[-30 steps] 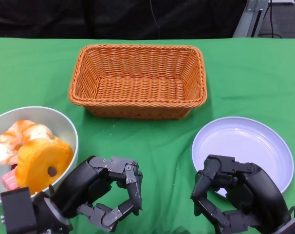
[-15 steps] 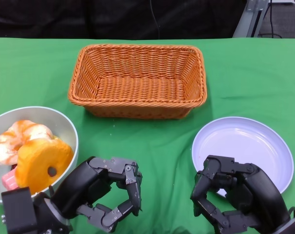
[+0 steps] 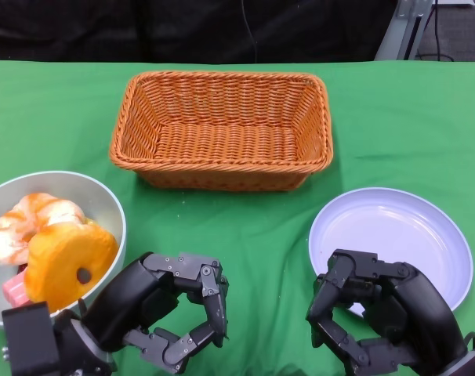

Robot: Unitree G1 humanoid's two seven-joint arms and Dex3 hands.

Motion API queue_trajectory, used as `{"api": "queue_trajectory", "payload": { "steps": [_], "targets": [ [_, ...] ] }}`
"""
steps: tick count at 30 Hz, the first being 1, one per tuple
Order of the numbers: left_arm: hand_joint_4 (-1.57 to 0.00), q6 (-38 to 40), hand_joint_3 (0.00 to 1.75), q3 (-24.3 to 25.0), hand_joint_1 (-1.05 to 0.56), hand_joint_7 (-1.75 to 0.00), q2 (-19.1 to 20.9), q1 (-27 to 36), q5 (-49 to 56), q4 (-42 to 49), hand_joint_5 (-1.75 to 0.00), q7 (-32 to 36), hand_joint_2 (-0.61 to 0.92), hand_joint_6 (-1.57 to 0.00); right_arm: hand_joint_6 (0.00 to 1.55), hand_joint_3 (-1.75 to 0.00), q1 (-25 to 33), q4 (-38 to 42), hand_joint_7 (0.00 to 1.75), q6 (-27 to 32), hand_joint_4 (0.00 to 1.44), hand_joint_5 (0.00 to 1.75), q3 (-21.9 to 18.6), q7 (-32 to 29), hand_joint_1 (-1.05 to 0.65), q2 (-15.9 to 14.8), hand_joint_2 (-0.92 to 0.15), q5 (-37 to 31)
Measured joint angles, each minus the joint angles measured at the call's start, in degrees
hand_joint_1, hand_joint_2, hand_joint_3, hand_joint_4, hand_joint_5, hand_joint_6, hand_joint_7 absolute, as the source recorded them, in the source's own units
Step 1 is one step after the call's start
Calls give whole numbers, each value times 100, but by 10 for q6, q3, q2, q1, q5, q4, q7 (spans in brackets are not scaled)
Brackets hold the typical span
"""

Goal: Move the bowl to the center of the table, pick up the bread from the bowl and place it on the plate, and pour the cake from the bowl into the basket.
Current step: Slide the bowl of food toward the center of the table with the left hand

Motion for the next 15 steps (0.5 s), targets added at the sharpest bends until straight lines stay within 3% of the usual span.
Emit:
{"api": "queue_trajectory", "payload": {
  "steps": [6,9,11,15],
  "targets": [
    [-80,-10,102,15,-14,-108,-3,0,-16,-59,-142,18,51,-88,79,-103,-1,1,117,0,81,157,1,0,-5,1,-50,0],
    [-77,-10,66,31,-27,-92,0,-2,-18,-108,-133,43,68,-89,79,-102,-4,8,117,-4,81,156,1,0,-6,2,-50,0],
    [-77,-2,32,43,-39,-70,5,-3,-23,-133,-118,55,85,-91,78,-101,-6,12,117,-6,81,155,1,1,-7,2,-51,0],
    [-81,24,18,68,-46,-40,23,-4,-40,-176,-98,80,92,-94,78,-101,-9,19,117,-6,81,154,0,2,-6,3,-51,1]
  ]
}}
